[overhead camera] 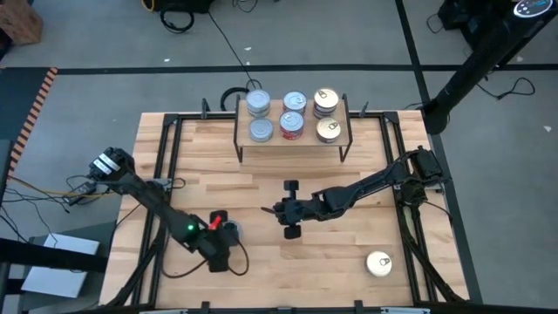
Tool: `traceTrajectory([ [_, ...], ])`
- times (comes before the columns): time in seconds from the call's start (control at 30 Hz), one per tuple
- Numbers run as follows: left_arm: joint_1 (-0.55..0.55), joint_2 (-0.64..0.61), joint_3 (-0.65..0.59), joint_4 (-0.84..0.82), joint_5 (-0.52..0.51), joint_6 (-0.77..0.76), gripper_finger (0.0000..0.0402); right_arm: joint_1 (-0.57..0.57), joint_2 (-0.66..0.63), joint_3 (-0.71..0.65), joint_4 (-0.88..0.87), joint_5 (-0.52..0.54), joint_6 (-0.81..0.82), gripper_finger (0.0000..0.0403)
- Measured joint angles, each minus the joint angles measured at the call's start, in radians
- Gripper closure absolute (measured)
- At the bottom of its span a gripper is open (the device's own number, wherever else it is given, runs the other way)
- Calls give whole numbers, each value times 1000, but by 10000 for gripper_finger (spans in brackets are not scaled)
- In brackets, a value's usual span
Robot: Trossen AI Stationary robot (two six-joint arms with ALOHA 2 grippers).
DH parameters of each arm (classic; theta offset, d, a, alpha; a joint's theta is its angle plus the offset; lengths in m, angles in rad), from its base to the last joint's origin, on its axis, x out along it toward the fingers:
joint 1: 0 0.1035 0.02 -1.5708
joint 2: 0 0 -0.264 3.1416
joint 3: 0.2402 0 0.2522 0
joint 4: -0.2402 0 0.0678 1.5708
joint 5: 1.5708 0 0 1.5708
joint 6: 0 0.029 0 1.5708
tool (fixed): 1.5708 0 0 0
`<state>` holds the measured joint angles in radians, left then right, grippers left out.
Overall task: Stack canned seafood by type on shelf
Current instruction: Stack the green and white tuna can on top of the green and white tuna can on the shelf
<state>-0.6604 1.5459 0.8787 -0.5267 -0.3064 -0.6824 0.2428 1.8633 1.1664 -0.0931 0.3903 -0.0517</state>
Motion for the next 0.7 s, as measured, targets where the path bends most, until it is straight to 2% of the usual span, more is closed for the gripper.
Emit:
traceTrajectory([
  [0.2,72,0,0,30,4,129,401,5,0,0,-26,0,-2,394],
  [0.3,87,-8,20,-75,6,142,401,5,0,0,-34,0,-2,394],
  [0.43,110,-57,36,-202,-18,88,401,5,0,0,-34,0,-1,394],
  [0.7,171,-161,-46,-189,31,1,392,6,0,0,-32,0,7,394],
])
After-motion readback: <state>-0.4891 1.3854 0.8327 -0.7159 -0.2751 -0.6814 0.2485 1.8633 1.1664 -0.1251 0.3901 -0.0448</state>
